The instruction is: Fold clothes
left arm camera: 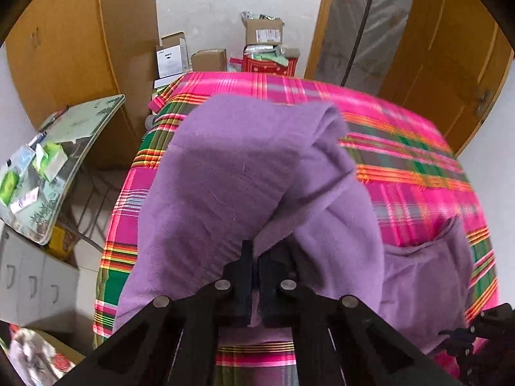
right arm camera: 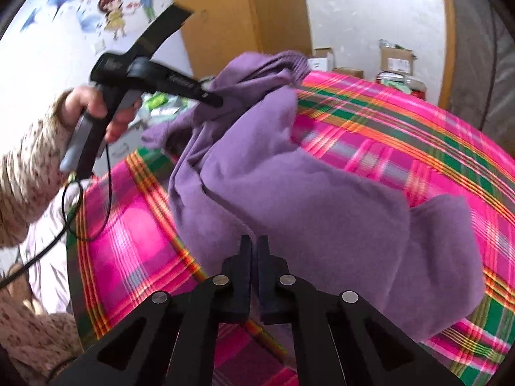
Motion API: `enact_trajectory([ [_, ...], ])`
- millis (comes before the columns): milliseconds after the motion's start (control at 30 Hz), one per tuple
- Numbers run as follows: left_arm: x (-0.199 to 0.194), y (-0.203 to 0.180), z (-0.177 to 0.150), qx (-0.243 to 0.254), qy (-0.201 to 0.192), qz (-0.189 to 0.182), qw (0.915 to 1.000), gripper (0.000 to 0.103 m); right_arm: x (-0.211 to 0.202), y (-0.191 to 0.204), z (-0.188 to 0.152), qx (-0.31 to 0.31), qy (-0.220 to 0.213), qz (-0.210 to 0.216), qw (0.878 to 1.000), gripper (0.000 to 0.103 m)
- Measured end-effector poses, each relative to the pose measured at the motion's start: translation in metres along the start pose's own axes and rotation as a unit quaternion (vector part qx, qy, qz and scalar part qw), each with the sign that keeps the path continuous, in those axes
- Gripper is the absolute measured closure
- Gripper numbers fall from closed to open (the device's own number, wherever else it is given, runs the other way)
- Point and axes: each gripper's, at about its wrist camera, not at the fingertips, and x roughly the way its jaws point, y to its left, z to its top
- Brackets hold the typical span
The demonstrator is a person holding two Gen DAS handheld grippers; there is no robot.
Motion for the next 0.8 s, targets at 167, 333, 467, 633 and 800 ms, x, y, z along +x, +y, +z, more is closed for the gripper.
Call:
enact_trajectory([
  [167, -0.018, 0.002, 0.009, -0.021, -0.021, -0.037, 0.9989, 0.1, -0.03, -0.023, 0.008, 0.042, -0.047, -0.018, 0.998, 0.1],
  [333, -0.024, -0.002, 0.014, -0.035, -0.035, -0.063, 0.9967, 0.1, -0.057, -0.046, 0.015, 0.073, -0.085, -0.05, 0.992, 0.101],
  [467, -0.021, 0.0, 0.022, -0.051, -0.041, -0.071, 0.9953, 0.1, -0.07, -0.061, 0.016, 0.092, -0.102, -0.067, 0.988, 0.101],
  [633, -0.021, -0.002, 0.025, -0.052, -0.042, -0.07, 0.9953, 0.1, -0.059, -0.047, 0.012, 0.054, -0.068, -0.03, 0.996, 0.097],
  [800, -0.022, 0.001, 0.029, -0.061, -0.048, -0.066, 0.9948, 0.1, -0.04, -0.026, 0.008, 0.017, -0.047, -0.002, 0.999, 0.068],
])
